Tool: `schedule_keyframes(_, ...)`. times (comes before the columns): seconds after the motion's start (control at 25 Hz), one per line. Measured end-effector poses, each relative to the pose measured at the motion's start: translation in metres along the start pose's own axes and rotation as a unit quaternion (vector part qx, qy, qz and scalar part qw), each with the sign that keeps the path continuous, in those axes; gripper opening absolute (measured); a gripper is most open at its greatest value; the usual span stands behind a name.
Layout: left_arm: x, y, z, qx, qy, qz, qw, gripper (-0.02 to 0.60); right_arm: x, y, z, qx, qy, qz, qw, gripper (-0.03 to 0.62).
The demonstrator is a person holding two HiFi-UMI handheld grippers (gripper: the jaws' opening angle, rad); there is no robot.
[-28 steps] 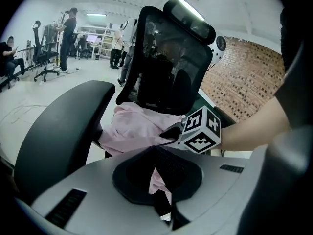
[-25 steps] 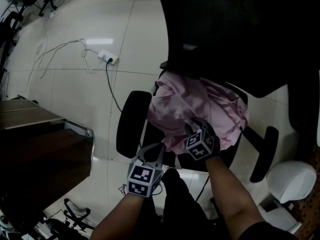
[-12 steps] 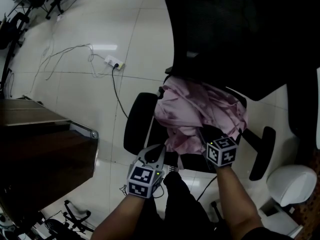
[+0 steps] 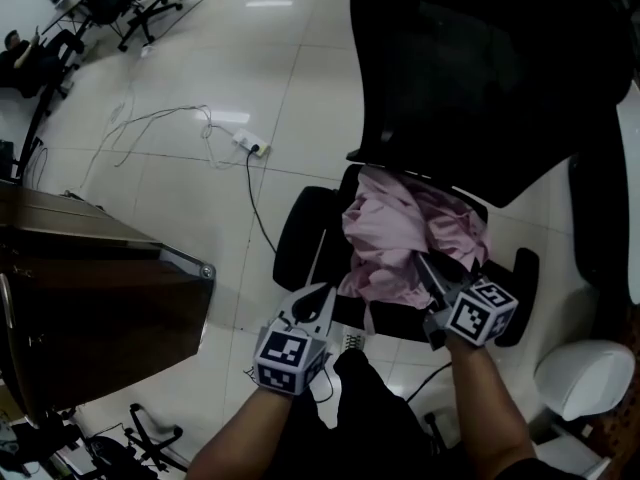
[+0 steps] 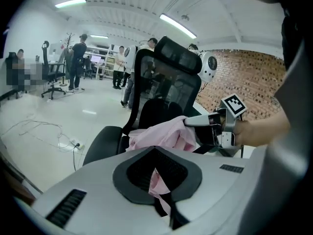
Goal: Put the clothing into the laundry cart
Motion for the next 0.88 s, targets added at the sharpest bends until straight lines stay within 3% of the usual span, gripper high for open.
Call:
schedule_keyframes(0.2, 0.007, -0.017, -0.030, 0.018, -0.015, -0.003, 0.9997, -0.002, -0.037, -0.041, -0.040, 0.042, -0.033, 0.022, 0.998, 0.044)
schedule_keyframes(0.52, 0.011, -0.037, -0.094, 0.056, -0.019, 0.026, 0.9979, -0.002, -0.092, -0.098, -0.096, 0.100, -0.056, -0.006, 0.993, 0.044)
schedule_keyframes(0.88, 0.007, -0.045, -0.168, 0.086, -0.020, 0.047, 0.9950, -0.002, -0.162, -0.131, -0.139, 0.145, -0.073, -0.031, 0.986, 0.044)
Point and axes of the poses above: the fingertips, and each gripper's own axes: z forward along the fingers, x to its right, y out of its underside, the point moved 4 cm from there along -z, backward along the fingers, and after that the axes turned 6 degrees about -z, right-handed, at the moved point
